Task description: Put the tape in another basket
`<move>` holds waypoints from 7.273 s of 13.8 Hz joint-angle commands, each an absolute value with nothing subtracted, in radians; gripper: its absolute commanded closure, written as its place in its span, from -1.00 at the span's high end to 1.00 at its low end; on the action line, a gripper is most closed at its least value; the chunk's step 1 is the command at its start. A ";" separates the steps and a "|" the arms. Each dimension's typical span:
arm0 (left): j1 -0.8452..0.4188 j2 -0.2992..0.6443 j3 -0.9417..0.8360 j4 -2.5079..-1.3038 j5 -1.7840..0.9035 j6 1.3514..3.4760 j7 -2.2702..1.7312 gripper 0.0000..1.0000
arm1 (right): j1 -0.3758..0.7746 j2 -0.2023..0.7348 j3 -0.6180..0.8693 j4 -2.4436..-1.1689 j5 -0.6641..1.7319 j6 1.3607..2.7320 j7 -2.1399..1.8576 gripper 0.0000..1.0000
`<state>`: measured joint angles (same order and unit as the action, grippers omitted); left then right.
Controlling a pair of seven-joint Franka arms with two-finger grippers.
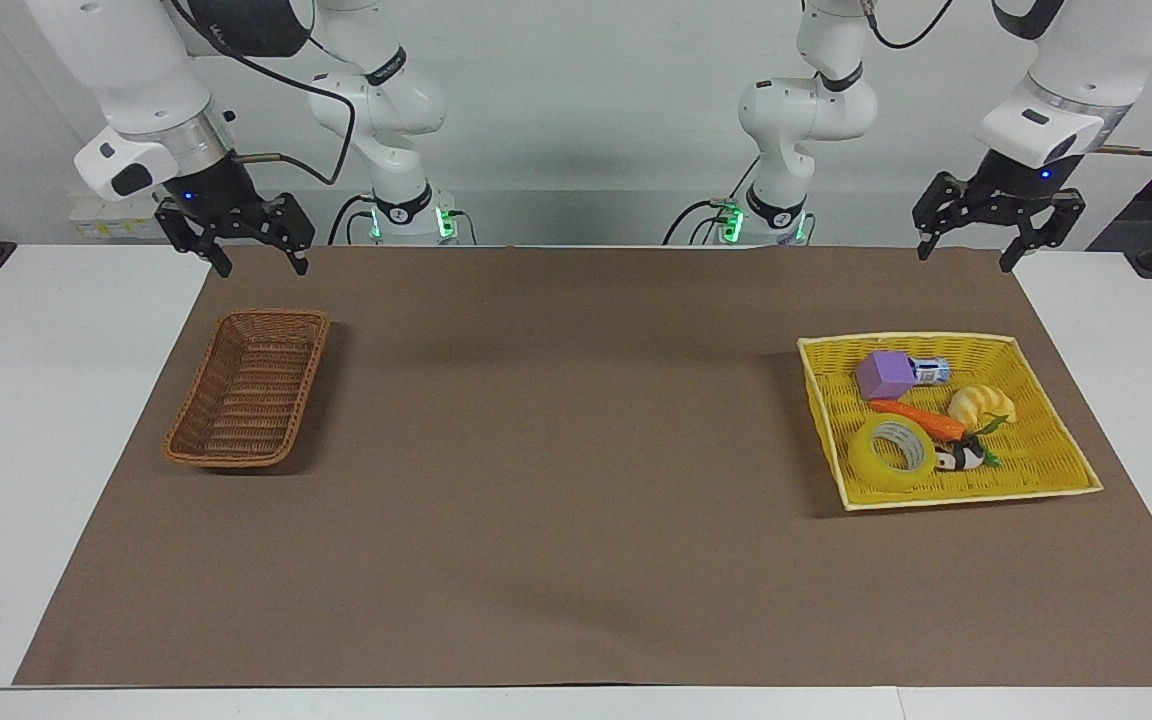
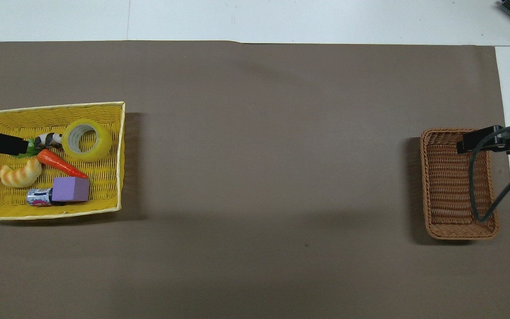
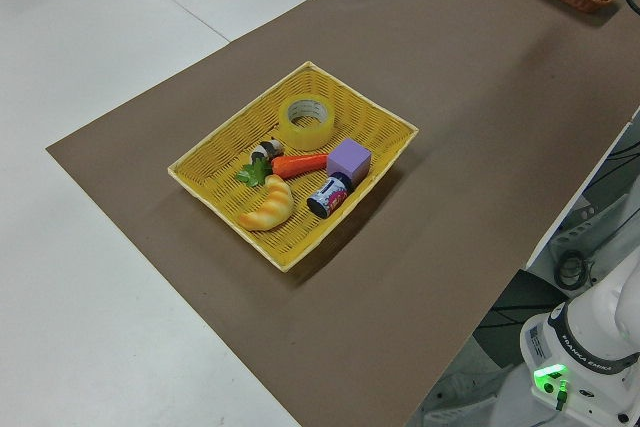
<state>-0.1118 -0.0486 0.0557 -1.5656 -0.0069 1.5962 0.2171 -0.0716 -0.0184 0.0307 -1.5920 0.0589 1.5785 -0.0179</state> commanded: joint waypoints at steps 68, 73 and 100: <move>-0.548 -0.003 0.038 -1.913 -0.272 2.161 -0.364 -0.60 | 0.472 0.183 0.051 -1.870 0.769 2.349 0.047 -1.00; -0.545 -0.015 0.041 -1.908 -0.270 2.131 -0.351 0.75 | 0.472 0.183 0.051 -1.870 0.758 2.347 0.058 -1.00; -0.137 -0.041 0.068 -1.460 0.012 1.462 0.183 1.00 | -0.058 0.209 0.037 -1.680 0.002 1.756 -0.028 -1.00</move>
